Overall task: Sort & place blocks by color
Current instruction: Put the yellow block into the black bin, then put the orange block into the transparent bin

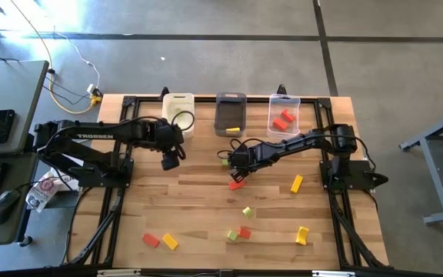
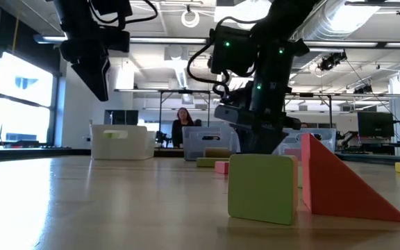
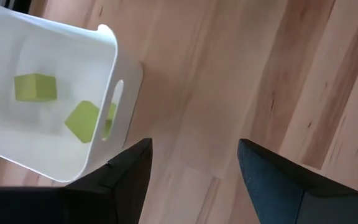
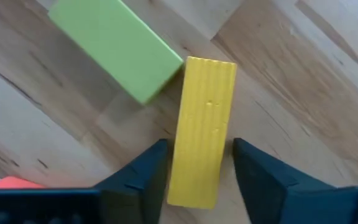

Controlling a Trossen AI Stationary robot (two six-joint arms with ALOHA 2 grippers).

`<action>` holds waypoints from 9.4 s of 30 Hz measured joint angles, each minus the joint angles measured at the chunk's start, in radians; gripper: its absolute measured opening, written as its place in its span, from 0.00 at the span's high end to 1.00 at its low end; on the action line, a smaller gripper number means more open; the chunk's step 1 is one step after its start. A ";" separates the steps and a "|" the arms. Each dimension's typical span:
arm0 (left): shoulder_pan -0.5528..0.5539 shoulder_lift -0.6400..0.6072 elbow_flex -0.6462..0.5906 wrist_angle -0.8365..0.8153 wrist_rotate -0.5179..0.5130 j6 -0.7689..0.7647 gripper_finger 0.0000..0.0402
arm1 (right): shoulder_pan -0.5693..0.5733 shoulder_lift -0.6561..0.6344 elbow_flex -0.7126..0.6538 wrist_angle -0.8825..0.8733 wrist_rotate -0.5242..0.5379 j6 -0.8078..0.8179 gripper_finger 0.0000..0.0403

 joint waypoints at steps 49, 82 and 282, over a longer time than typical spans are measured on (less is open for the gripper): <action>-0.008 0.001 0.000 0.064 0.000 -0.134 0.44 | -0.264 -0.257 -0.003 0.284 0.058 -0.557 0.81; -0.256 0.001 0.001 -0.011 0.143 -0.157 0.44 | -0.388 -0.126 -0.002 0.429 0.041 -0.550 0.81; -0.155 0.198 0.002 0.770 0.803 0.100 0.75 | 0.269 -0.134 0.287 0.256 -0.038 -1.339 0.55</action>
